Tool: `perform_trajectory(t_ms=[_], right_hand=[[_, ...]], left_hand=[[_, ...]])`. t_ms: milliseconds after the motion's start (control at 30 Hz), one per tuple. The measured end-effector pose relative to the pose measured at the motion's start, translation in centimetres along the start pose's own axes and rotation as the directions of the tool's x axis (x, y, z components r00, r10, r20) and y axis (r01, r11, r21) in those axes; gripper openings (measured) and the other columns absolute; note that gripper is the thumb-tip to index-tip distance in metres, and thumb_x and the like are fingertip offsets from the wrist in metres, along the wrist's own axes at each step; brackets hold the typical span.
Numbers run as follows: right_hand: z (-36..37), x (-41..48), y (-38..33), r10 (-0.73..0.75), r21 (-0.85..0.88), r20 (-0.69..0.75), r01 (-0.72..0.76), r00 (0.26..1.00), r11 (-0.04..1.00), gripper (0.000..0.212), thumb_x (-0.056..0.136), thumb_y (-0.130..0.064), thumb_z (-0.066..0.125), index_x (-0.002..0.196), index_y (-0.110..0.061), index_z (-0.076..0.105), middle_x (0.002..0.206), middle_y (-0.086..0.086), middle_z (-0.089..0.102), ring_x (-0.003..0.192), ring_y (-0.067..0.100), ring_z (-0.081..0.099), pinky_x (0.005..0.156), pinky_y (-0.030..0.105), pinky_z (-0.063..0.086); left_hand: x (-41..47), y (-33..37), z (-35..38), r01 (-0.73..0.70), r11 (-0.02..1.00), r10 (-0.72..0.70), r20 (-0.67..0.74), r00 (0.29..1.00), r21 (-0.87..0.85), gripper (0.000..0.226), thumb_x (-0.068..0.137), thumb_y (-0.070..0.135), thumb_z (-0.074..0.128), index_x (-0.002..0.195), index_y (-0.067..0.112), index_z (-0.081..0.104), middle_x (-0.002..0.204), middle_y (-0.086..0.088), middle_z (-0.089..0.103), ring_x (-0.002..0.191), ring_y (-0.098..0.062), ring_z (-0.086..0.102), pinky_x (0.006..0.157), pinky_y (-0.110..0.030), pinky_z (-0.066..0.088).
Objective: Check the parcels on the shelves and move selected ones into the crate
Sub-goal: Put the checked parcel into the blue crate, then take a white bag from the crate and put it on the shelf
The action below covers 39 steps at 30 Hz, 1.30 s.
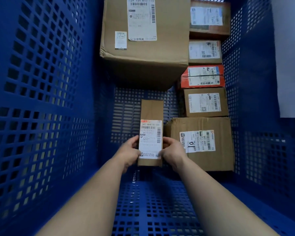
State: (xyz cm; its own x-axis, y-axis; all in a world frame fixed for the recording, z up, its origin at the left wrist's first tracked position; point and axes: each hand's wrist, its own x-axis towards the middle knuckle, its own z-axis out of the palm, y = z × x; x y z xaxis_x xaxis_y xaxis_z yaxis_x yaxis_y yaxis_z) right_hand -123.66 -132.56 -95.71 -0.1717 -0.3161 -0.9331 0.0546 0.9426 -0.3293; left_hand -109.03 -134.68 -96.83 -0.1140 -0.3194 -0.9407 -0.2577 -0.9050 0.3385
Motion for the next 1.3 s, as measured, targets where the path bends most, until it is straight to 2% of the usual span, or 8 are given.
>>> perform_trajectory(t_ms=[267, 533, 700, 767, 900, 1067, 1167, 1300], right_hand=[[0.0, 1.0, 1.2, -0.128, -0.104, -0.037, 0.124, 0.991, 0.987, 0.063, 0.074, 0.022, 0.059, 0.124, -0.015, 0.064, 0.111, 0.0, 0.073, 0.104, 0.018, 0.067, 0.08, 0.036, 0.06], [-0.4, 1.4, 0.8, -0.204, -0.094, -0.077, 0.196, 0.976, 0.976, 0.061, 0.076, 0.022, 0.057, 0.126, -0.013, 0.063, 0.113, 0.0, 0.071, 0.102, 0.015, 0.067, 0.084, 0.03, 0.057], [-0.4, 2.8, 1.3, -0.174, -0.193, -0.121, 0.149, 0.977, 0.97, 0.045, 0.078, 0.014, 0.059, 0.107, -0.019, 0.071, 0.087, -0.008, 0.071, 0.091, 0.017, 0.069, 0.082, 0.039, 0.059], [-0.5, 2.8, 1.2, -0.168, -0.205, -0.104, 0.144, 0.98, 0.968, 0.04, 0.079, 0.012, 0.059, 0.095, -0.023, 0.07, 0.087, -0.006, 0.071, 0.091, 0.019, 0.069, 0.083, 0.041, 0.059], [-0.7, 1.2, -0.3, -0.155, -0.22, -0.078, 0.134, 0.985, 0.966, 0.038, 0.083, 0.01, 0.058, 0.115, -0.009, 0.065, 0.103, 0.004, 0.072, 0.098, 0.022, 0.067, 0.088, 0.039, 0.056], [-1.6, -4.8, -5.5, -0.207, -0.289, -0.082, 0.175, 0.975, 0.941, 0.035, 0.09, 0.0, 0.057, 0.124, -0.005, 0.06, 0.104, 0.002, 0.069, 0.089, 0.015, 0.062, 0.077, 0.026, 0.049], [-1.5, -10.0, -11.0, -0.312, -0.321, -0.083, 0.271, 0.947, 0.908, 0.036, 0.09, -0.01, 0.059, 0.127, -0.011, 0.059, 0.121, 0.005, 0.065, 0.1, 0.015, 0.06, 0.085, 0.028, 0.049], [0.3, -18.2, -19.8, -0.54, -0.324, -0.077, 0.492, 0.838, 0.808, 0.029, 0.092, -0.012, 0.058, 0.12, -0.012, 0.064, 0.107, 0.002, 0.066, 0.097, 0.015, 0.061, 0.093, 0.032, 0.05]], left_hand=[[-0.5, 0.0, -0.3, -0.05, 0.997, 0.049, -0.017, 0.999, -0.054, 0.068, 0.087, -0.016, 0.047, 0.143, 0.024, 0.041, 0.137, 0.003, 0.054, 0.116, -0.021, 0.06, 0.089, -0.042, 0.056], [0.0, 1.5, 0.2, -0.081, 0.995, 0.08, -0.018, 0.997, -0.061, 0.065, 0.089, -0.015, 0.047, 0.142, 0.021, 0.043, 0.136, 0.001, 0.056, 0.101, -0.015, 0.064, 0.081, -0.038, 0.057], [1.9, 1.1, 0.5, -0.009, 1.0, 0.009, 0.002, 1.0, 0.028, 0.061, 0.089, -0.012, 0.046, 0.14, 0.022, 0.044, 0.13, 0.001, 0.058, 0.097, -0.017, 0.065, 0.084, -0.043, 0.055], [1.9, 1.0, 0.7, 0.004, 0.999, -0.004, 0.008, 1.0, 0.051, 0.06, 0.09, -0.011, 0.046, 0.14, 0.022, 0.044, 0.126, 0.001, 0.061, 0.096, -0.018, 0.065, 0.073, -0.036, 0.057], [0.1, 2.3, 0.8, 0.02, 0.992, -0.02, -0.005, 1.0, 0.127, 0.055, 0.092, -0.008, 0.045, 0.142, 0.015, 0.043, 0.13, -0.003, 0.061, 0.104, -0.018, 0.063, 0.075, -0.028, 0.054], [-5.7, 6.6, 0.2, -0.057, 0.991, 0.075, -0.157, 0.985, 0.119, 0.048, 0.093, 0.012, 0.052, 0.14, 0.014, 0.045, 0.133, -0.011, 0.058, 0.121, -0.03, 0.055, 0.099, -0.04, 0.045], [-10.9, 10.8, -1.2, -0.184, 0.983, 0.181, -0.237, 0.954, 0.011, 0.037, 0.094, 0.019, 0.051, 0.131, 0.019, 0.055, 0.124, -0.008, 0.063, 0.111, -0.027, 0.061, 0.096, -0.041, 0.048], [-19.4, 17.2, -4.7, -0.428, 0.876, 0.342, -0.338, 0.877, -0.221, 0.018, 0.095, 0.013, 0.052, 0.109, 0.018, 0.063, 0.104, -0.003, 0.068, 0.091, -0.018, 0.063, 0.089, -0.036, 0.051]])
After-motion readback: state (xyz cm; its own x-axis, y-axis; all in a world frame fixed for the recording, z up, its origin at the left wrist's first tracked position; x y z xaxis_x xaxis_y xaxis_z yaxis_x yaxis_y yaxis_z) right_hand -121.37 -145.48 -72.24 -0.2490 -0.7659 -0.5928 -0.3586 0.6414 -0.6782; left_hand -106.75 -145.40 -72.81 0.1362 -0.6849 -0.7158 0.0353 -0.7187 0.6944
